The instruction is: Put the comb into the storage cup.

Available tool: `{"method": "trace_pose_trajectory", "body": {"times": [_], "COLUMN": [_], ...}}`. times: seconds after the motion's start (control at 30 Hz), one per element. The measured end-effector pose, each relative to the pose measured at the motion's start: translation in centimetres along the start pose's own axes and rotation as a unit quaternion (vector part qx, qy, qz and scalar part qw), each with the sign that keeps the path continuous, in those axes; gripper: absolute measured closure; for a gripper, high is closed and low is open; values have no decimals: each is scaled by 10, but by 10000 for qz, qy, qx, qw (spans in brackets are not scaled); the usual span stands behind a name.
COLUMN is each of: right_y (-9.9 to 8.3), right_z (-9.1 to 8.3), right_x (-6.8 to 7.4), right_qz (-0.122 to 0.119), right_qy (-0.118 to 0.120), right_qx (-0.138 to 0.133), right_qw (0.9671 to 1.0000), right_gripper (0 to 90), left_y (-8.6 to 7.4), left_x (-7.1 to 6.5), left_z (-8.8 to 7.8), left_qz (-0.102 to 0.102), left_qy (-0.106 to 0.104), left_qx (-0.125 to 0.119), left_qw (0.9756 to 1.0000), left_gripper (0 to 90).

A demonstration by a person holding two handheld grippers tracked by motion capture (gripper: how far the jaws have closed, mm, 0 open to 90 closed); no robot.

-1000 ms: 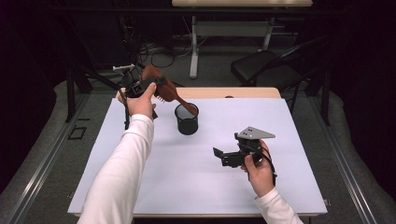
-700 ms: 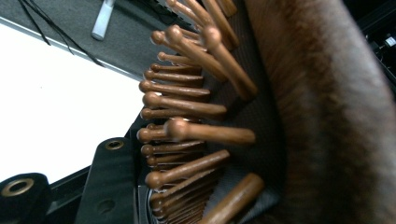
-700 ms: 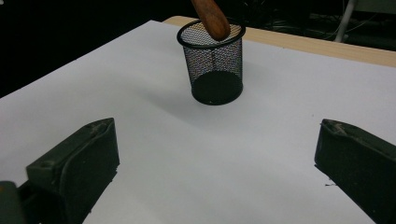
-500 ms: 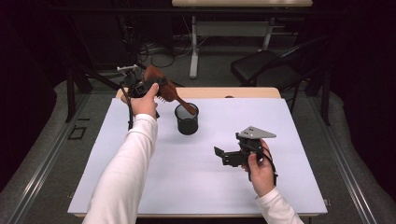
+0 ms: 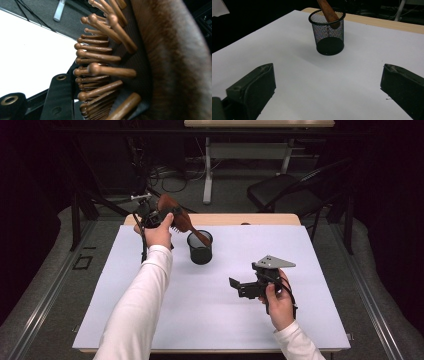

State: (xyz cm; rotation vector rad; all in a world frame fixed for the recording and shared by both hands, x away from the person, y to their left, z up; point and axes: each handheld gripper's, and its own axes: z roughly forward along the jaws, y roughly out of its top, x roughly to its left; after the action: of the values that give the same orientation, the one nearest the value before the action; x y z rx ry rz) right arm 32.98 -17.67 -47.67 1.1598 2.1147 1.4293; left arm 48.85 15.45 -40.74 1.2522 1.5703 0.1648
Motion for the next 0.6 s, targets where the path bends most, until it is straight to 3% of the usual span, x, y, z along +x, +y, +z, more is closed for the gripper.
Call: {"method": "trace_pose_trajectory", "body": {"times": [0.6], "right_y": [0], "right_z": [2], "right_x": [0], "right_qz": [-36], "right_qy": [52], "right_qx": [27], "right_qw": [10000], "right_gripper": [0], "left_y": [-14], "left_x": [6], "left_z": [14], "left_qz": [114], "left_qy": [157], "left_qx": [131], "left_qw": [9997], "left_gripper": [479]}}
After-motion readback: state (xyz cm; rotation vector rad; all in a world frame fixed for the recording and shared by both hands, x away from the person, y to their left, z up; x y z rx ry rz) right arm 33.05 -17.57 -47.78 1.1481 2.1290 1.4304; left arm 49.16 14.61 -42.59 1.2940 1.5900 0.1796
